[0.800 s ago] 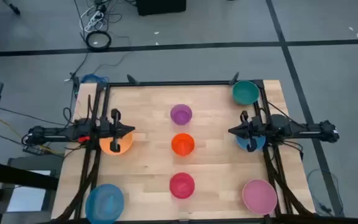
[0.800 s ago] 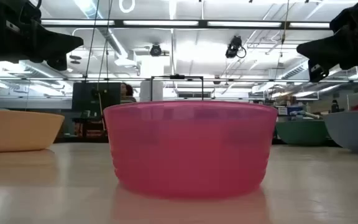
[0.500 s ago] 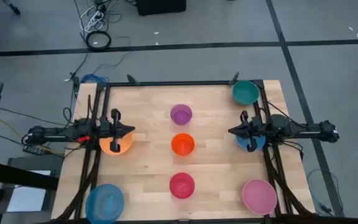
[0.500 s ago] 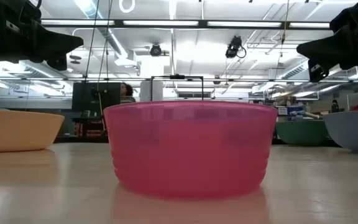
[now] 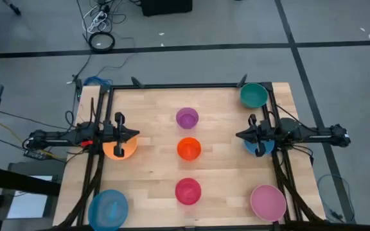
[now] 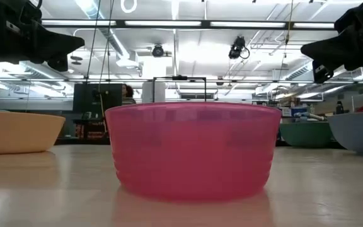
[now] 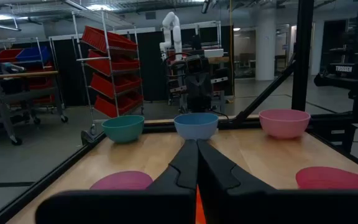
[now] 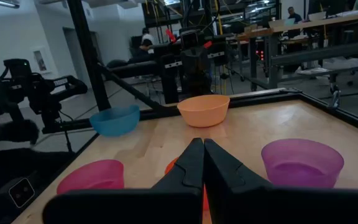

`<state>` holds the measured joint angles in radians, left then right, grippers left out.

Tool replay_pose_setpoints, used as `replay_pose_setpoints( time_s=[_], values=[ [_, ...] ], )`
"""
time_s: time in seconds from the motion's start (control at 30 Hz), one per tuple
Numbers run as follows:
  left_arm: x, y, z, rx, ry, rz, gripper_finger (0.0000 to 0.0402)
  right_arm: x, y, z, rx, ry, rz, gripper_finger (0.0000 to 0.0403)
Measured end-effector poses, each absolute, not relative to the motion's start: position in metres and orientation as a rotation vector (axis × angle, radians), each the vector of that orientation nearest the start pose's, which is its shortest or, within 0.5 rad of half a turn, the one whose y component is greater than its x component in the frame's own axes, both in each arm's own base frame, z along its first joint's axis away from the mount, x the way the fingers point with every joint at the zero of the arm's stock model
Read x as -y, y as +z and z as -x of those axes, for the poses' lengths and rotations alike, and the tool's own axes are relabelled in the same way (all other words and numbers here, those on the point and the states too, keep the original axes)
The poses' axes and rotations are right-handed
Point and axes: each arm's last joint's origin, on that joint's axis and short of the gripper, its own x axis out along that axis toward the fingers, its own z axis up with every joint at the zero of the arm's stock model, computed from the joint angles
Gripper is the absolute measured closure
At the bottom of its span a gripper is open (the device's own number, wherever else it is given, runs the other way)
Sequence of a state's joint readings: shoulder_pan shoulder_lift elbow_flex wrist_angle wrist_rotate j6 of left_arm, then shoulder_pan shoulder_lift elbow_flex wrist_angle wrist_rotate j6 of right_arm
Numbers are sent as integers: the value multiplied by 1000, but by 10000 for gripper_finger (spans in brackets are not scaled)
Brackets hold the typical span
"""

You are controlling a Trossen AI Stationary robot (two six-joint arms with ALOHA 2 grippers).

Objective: Nest bowls inside each other

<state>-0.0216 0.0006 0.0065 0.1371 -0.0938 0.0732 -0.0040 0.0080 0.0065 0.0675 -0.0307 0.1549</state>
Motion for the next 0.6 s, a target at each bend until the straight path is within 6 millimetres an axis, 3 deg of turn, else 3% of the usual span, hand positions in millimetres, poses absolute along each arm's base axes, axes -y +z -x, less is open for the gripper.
replay_pose_setpoints(
  time_s=[0.27,0.43,0.6],
  values=[
    [-1,179,-96,144,78,-65,392,0,172,-98,64,31,-142,403],
    [-1,192,-94,279,70,33,392,0,172,-98,70,9,187,403],
    [-1,204,-89,417,29,223,392,0,174,-97,88,1,258,403]
  ],
)
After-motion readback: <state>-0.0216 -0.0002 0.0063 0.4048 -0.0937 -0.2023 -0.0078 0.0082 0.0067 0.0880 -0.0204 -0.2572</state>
